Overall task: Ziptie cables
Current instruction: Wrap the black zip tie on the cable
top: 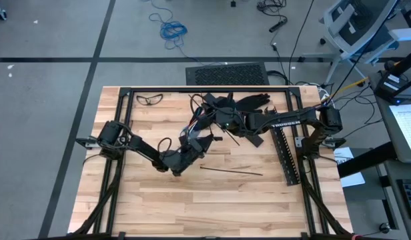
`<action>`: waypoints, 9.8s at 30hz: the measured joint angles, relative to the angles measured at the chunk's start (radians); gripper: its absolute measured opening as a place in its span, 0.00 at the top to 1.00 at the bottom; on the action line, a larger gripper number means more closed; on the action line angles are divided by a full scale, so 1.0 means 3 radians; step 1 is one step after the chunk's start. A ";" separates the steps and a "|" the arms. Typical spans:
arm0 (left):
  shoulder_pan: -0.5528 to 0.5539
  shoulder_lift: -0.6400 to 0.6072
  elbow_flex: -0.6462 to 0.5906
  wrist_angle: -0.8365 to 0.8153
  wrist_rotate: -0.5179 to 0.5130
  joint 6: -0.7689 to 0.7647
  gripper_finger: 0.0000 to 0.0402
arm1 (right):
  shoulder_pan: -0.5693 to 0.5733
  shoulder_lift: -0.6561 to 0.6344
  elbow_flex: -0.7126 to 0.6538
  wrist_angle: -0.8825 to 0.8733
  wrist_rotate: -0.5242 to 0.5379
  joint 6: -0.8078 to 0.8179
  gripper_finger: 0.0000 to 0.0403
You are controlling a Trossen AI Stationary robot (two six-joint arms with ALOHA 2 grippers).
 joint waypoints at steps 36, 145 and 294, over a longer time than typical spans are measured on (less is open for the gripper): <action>-0.0443 -0.0839 -0.0759 0.0452 0.0383 0.0923 0.65 | -0.0090 -0.0091 0.0001 0.0090 -0.0239 -0.0224 1.00; -0.0575 -0.1957 -0.1556 0.0447 0.0490 0.1834 0.65 | 0.1248 0.0637 0.0323 -0.0240 -0.1831 0.1249 0.52; 0.0313 0.0298 0.2442 -0.7005 0.2697 0.6399 0.65 | 0.2983 0.0178 -0.0120 -0.3803 -0.1216 0.2486 1.00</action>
